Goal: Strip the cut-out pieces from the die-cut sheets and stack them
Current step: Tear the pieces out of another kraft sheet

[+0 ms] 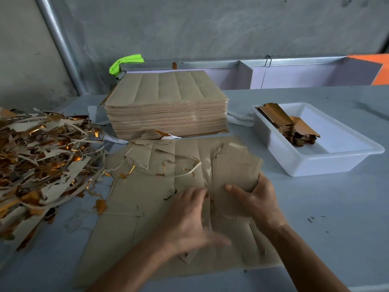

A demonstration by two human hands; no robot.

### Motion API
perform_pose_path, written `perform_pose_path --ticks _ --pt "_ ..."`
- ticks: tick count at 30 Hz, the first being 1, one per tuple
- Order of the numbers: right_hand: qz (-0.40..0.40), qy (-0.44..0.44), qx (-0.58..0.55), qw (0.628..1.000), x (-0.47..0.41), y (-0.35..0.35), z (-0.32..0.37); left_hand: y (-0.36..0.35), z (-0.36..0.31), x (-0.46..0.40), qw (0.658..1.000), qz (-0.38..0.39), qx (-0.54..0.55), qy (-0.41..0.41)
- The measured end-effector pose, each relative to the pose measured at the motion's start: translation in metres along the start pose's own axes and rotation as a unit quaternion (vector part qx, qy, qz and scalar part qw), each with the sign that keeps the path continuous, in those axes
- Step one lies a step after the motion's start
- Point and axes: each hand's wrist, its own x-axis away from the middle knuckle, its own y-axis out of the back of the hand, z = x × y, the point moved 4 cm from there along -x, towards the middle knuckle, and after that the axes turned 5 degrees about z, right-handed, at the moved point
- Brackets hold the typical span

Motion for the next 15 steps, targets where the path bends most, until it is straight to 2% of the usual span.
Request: perform_pose_path --ticks 1,3,7,9,10,12,13,15 --pt "-0.008 -0.007 0.013 1.000 -0.002 0.001 0.001 -0.005 -0.001 0.007 0.997 0.011 -0.073 -0.004" --pt "-0.025 -0.022 0.012 0.999 -0.002 0.003 -0.001 -0.011 0.004 0.017 0.996 0.021 -0.084 0.019" --pt "-0.039 -0.072 0.015 0.997 -0.001 0.014 -0.002 0.010 0.027 0.027 0.995 -0.069 0.008 0.067" --pt "-0.007 -0.091 0.038 0.995 -0.001 0.014 0.003 0.030 0.039 0.029 0.976 -0.125 0.141 0.106" --pt "0.012 -0.093 0.069 0.993 -0.002 0.011 0.006 0.040 0.045 0.029 0.949 -0.149 0.248 0.124" --pt "0.053 -0.077 0.145 0.985 -0.003 0.003 0.015 0.061 0.055 0.029 0.860 -0.215 0.445 0.127" --pt "0.079 -0.052 0.168 0.981 -0.003 -0.003 0.020 0.071 0.059 0.029 0.819 -0.245 0.504 0.126" --pt "0.132 -0.004 0.203 0.970 -0.002 -0.016 0.028 0.084 0.068 0.030 0.760 -0.289 0.566 0.136"
